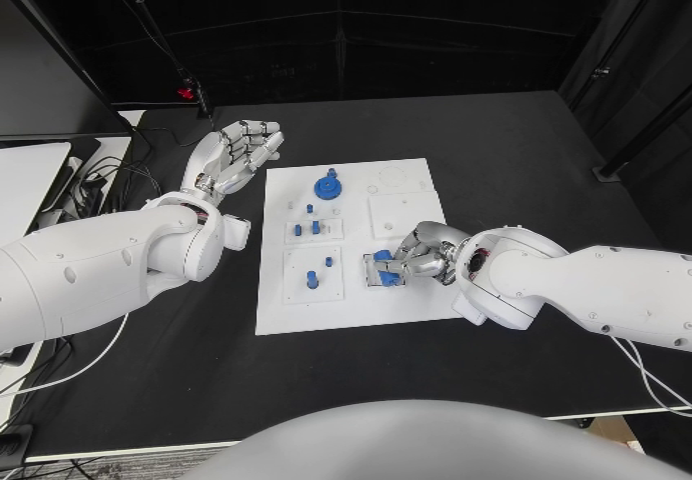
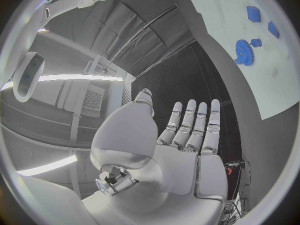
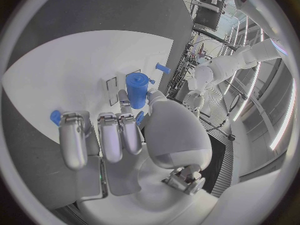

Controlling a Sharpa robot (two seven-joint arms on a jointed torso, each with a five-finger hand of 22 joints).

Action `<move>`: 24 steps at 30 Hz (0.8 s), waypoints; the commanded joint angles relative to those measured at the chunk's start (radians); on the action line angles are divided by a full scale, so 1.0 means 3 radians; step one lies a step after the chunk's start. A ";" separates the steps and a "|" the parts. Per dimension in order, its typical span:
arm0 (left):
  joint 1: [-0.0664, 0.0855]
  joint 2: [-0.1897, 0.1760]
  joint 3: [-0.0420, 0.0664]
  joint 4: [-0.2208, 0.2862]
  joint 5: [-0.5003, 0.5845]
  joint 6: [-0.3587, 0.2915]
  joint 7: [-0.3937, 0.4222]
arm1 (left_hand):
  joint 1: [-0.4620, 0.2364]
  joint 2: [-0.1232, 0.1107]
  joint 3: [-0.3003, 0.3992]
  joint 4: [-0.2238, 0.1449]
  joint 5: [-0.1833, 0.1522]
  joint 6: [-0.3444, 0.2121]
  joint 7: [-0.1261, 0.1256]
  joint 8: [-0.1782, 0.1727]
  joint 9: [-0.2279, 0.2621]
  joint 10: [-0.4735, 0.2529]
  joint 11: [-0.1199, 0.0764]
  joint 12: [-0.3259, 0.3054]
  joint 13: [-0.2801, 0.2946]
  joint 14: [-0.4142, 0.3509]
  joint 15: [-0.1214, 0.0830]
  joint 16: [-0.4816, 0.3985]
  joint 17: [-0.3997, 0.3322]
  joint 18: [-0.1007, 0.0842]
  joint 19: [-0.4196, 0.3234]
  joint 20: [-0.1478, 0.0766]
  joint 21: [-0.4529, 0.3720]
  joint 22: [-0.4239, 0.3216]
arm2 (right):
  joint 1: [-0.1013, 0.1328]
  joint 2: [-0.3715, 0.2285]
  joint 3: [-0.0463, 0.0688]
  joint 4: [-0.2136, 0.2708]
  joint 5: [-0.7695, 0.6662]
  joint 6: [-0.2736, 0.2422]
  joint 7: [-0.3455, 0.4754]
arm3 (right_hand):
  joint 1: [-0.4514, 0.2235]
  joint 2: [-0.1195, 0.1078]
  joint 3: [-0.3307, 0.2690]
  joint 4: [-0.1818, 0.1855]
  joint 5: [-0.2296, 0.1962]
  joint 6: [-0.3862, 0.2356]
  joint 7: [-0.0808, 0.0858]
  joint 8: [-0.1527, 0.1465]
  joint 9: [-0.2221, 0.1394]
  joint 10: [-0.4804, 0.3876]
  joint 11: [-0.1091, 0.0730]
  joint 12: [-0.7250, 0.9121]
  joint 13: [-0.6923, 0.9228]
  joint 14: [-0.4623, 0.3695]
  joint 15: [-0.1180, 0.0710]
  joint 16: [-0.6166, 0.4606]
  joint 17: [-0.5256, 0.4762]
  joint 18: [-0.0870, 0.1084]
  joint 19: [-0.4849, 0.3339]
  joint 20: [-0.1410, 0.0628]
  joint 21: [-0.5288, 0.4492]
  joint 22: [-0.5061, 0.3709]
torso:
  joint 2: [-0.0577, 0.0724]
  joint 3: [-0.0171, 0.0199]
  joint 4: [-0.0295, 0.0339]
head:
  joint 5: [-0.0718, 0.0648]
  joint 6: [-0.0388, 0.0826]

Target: Assemble the parts on the task board

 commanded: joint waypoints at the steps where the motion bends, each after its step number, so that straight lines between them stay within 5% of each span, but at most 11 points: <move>1: 0.0005 0.0005 0.0003 -0.0001 0.0002 0.0028 0.0166 | 0.0006 0.0031 -0.0023 0.0000 0.0017 -0.0024 0.0448 0.0013 -0.0004 -0.0016 -0.0004 0.0019 -0.0005 -0.0031 0.0001 0.0023 -0.0006 -0.0053 0.0009 0.0000 0.0019 -0.0004 | 0.0004 0.0004 0.0001 -0.0002 -0.0074 0.0128 -0.0063 | 0.0028 0.0000 -0.0012 -0.0004 0.0007 0.0009 -0.0010 0.0018 0.0003 0.0347 0.0002 0.0008 0.0877 0.0347 -0.0015 0.0008 0.0878 -0.0050 0.0348 -0.0013 0.0011 0.0878 | -0.0001 0.0002 0.0003 | 0.0001 0.0000; 24: 0.0004 0.0014 0.0003 -0.0010 0.0002 0.0034 0.0159 | 0.0006 0.0031 -0.0023 0.0000 0.0017 -0.0024 0.0448 0.0013 -0.0004 -0.0016 -0.0004 0.0019 -0.0005 -0.0031 0.0001 0.0023 -0.0006 -0.0053 0.0009 0.0000 0.0019 -0.0004 | 0.0005 0.0061 0.0001 -0.0037 -0.0087 0.0099 -0.0055 | -0.0026 0.0002 -0.0131 0.0030 -0.0111 -0.0018 0.0000 0.0033 0.0021 0.0347 0.0010 0.0008 0.0877 0.0347 -0.0015 0.0008 0.0878 -0.0050 0.0348 -0.0015 0.0011 0.0878 | 0.0000 0.0001 0.0001 | 0.0010 0.0000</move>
